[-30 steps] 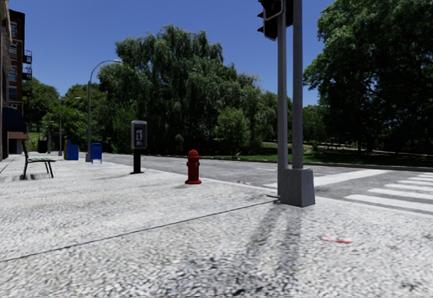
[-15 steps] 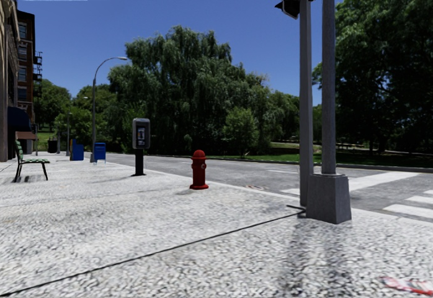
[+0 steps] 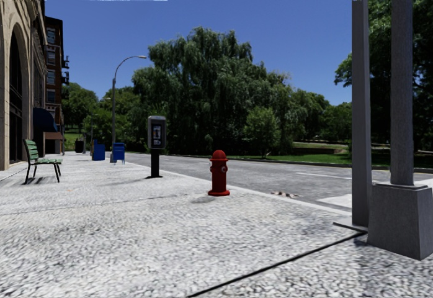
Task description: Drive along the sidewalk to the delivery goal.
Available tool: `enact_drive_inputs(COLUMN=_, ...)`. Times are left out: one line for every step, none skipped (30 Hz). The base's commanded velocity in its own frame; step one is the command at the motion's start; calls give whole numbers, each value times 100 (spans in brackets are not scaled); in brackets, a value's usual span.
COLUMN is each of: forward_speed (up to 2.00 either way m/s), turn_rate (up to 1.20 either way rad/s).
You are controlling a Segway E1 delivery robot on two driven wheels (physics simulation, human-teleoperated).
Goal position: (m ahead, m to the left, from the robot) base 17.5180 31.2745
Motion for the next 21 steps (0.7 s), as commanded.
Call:
enact_drive_inputs(forward_speed=138, turn_rate=36)
enact_drive_inputs(forward_speed=138, turn_rate=36)
enact_drive_inputs(forward_speed=138, turn_rate=36)
enact_drive_inputs(forward_speed=138, turn_rate=36)
enact_drive_inputs(forward_speed=138, turn_rate=36)
enact_drive_inputs(forward_speed=141, turn_rate=36)
enact_drive_inputs(forward_speed=142, turn_rate=36)
enact_drive_inputs(forward_speed=142, turn_rate=36)
enact_drive_inputs(forward_speed=142, turn_rate=36)
enact_drive_inputs(forward_speed=143, turn_rate=36)
enact_drive_inputs(forward_speed=143, turn_rate=36)
enact_drive_inputs(forward_speed=144, turn_rate=36)
enact_drive_inputs(forward_speed=146, turn_rate=36)
enact_drive_inputs(forward_speed=147, turn_rate=36)
enact_drive_inputs(forward_speed=147, turn_rate=36)
enact_drive_inputs(forward_speed=148, turn_rate=36)
enact_drive_inputs(forward_speed=148, turn_rate=36)
enact_drive_inputs(forward_speed=148, turn_rate=36)
enact_drive_inputs(forward_speed=148, turn_rate=36)
enact_drive_inputs(forward_speed=148, turn_rate=36)
enact_drive_inputs(forward_speed=148, turn_rate=36)
